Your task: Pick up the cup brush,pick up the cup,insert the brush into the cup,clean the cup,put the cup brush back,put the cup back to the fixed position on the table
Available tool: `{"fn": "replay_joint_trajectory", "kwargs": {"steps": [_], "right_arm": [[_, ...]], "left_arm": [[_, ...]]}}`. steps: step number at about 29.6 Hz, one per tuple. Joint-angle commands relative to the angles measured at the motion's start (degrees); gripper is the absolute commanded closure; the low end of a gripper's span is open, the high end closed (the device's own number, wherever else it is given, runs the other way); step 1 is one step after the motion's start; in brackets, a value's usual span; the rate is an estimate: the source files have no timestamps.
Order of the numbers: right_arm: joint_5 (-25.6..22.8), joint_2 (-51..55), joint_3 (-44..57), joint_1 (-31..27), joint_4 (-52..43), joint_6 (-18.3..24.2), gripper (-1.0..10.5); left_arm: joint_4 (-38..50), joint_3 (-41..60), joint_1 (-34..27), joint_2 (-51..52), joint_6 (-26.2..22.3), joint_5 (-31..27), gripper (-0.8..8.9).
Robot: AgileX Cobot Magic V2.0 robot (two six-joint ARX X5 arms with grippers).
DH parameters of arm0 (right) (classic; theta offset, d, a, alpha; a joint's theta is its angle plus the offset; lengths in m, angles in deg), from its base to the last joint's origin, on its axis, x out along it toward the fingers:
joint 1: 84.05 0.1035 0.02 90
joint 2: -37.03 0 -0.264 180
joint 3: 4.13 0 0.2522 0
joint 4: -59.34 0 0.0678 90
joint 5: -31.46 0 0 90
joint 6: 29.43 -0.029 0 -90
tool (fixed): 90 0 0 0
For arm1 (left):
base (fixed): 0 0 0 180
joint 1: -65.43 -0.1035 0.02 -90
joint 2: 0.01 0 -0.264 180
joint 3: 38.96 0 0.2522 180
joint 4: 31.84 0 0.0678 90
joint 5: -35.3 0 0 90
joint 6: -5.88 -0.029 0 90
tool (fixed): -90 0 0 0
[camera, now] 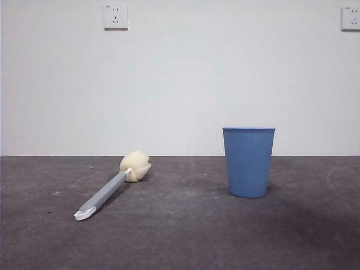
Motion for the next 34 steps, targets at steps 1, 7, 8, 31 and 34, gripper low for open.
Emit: {"fn": "replay_joint_trajectory", "kwargs": {"steps": [1,7,8,31,34], "right_arm": [[1.7,-1.4,-4.0,0.2,0.3,-2.2,9.6],[8.7,-8.2,-14.4,0.2,8.3,0.9,9.6],[10.5,-10.0,-17.0,0.2,11.5,3.0,9.6],[17.6,-33.2,-46.4,5.8,56.9,28.9,9.5],[17.6,-33.2,-46.4,5.8,56.8,28.8,8.8]], "left_arm": [[-1.7,-4.0,-0.1,-0.9,2.2,1.9,8.21],[-6.6,-13.4,-0.1,-6.2,2.3,7.3,8.21],[-8.7,-15.5,-0.1,-7.8,1.8,8.9,8.21],[-44.8,-36.5,-0.1,-26.0,-16.1,25.1,8.16],[-44.9,-36.5,-0.1,-26.1,-15.9,25.1,6.94]]}}
